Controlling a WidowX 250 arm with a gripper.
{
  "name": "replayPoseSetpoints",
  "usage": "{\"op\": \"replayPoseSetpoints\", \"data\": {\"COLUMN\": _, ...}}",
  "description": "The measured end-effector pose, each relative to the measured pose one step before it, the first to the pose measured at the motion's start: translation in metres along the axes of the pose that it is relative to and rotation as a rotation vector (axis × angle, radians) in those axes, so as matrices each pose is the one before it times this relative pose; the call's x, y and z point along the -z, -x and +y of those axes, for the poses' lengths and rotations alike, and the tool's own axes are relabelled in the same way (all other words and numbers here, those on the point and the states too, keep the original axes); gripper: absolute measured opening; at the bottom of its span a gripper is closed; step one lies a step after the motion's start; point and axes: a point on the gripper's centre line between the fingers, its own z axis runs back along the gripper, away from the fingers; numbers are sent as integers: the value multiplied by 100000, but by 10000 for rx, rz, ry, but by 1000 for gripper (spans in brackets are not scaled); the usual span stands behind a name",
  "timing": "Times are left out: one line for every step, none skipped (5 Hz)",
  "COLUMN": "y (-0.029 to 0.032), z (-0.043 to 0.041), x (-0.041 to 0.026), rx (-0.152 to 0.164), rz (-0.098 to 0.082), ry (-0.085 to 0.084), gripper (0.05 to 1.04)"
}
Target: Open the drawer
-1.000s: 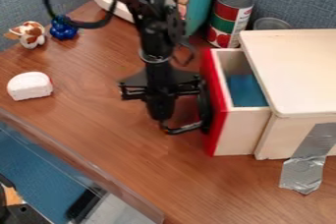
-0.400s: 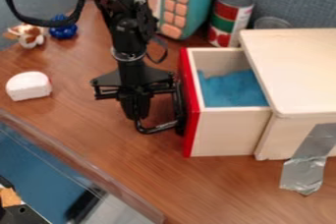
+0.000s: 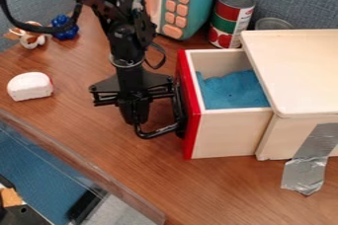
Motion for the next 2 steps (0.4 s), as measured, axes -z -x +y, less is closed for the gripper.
{"op": "replayPoseSetpoints", "data": {"y": 60, "z": 127, "x": -22, "rx": -22, "rz": -48, "ry": -50, "gripper": 129}}
{"op": "replayPoseSetpoints", "data": {"y": 107, "z": 212, "x": 11, "rx": 0, "rz": 34, "ry": -30, "gripper": 129}}
